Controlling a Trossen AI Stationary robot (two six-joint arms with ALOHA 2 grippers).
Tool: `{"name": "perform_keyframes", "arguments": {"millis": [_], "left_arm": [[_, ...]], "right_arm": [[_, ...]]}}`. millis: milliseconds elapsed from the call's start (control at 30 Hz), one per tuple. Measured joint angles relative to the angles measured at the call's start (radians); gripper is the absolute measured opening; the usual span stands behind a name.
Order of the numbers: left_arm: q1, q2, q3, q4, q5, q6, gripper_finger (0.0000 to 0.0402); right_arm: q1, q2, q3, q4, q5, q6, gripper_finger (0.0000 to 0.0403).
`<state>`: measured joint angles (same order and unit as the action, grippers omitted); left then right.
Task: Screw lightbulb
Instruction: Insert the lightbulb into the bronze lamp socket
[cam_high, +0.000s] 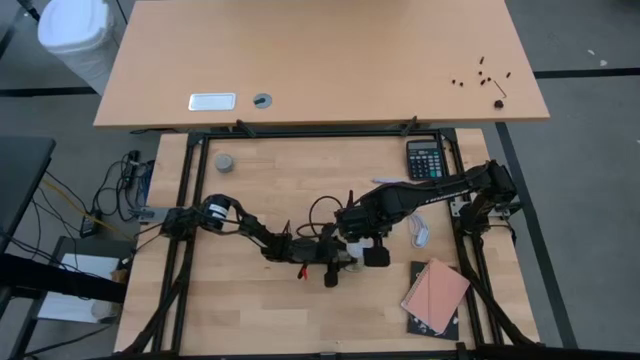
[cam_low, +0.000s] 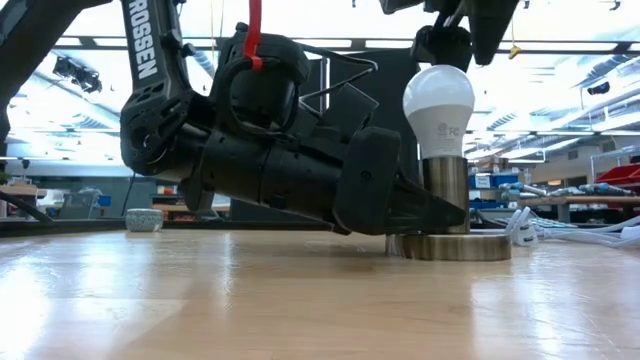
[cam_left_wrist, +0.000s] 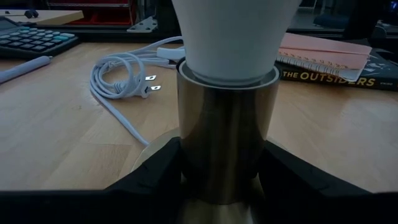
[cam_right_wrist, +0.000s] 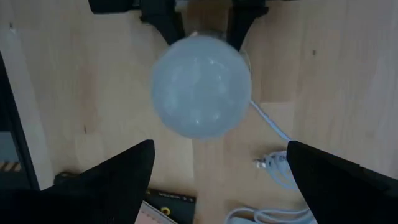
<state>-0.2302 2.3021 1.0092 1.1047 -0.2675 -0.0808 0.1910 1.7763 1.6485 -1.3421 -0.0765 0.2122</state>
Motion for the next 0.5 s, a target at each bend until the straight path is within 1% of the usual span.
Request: {"name": "perform_keyframes", "arguments": {"millis": [67, 200, 267, 400, 467, 500], "left_arm": [[0.002, 0.001, -0.001, 0.014, -0.003, 0.001, 0.0193], [0.011, 0.002, -0.001, 0.022, -0.005, 0.003, 0.0193], [0.016, 0.002, 0.000, 0.018, -0.005, 0.003, 0.0193], [0.023, 0.002, 0.000, 0.020, 0.002, 0.021, 0.0193], [0.026, 0.002, 0.000, 0.021, 0.015, 0.023, 0.0193], [0.027, 0.002, 0.000, 0.022, 0.022, 0.023, 0.0193]], "right_arm": [[0.008, 0.000, 0.000, -0.022, 0.005, -0.037, 0.0374], [0.047, 0.000, 0.000, -0.073, 0.068, -0.148, 0.0374], [0.070, -0.001, 0.000, -0.084, 0.128, -0.236, 0.0374], [0.110, -0.001, 0.000, -0.087, 0.266, -0.478, 0.0374], [0.121, -0.001, 0.000, -0.079, 0.325, -0.558, 0.0374], [0.123, -0.001, 0.000, -0.070, 0.336, -0.582, 0.0374]]}}
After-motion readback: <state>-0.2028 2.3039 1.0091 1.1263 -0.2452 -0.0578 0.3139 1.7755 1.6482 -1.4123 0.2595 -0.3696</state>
